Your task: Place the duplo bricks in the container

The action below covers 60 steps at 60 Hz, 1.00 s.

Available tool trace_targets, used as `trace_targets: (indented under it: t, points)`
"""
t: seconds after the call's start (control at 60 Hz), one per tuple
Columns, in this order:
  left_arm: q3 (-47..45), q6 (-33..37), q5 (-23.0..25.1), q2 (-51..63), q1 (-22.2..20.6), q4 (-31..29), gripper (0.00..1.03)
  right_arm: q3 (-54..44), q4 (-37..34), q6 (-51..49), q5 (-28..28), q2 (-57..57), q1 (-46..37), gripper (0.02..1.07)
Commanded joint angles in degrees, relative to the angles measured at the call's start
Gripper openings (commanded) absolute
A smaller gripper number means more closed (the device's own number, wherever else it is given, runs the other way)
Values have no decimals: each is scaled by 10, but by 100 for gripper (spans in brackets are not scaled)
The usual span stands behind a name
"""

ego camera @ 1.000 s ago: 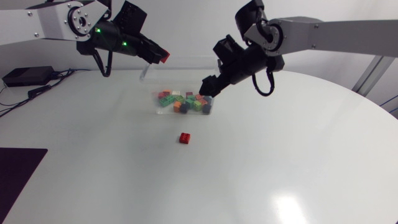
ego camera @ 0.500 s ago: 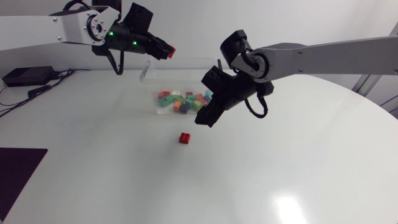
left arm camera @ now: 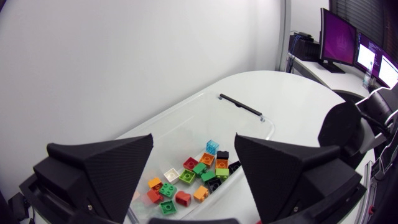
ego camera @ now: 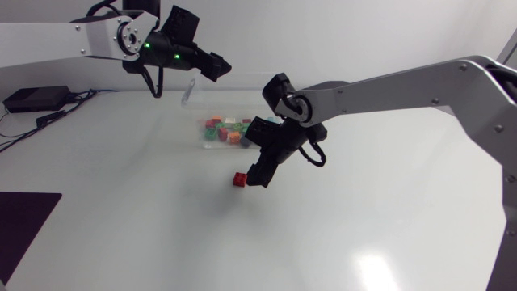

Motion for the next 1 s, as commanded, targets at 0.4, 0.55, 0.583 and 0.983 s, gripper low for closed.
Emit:
trace_targets:
  t: [0.4,0.55,0.583,0.983]
  points:
    - [-161,53,-11,-168,42,-18,98,137,-76,-63,2,122,16,101]
    - [-198,67,-20,-189,44,-19,98,179,-91,-73,10,159,21,101]
    - [-203,69,-25,-192,44,-19,98,190,-98,-74,11,166,21,101]
    - [-253,81,-38,-226,64,-42,98,271,-142,-85,19,235,28,97]
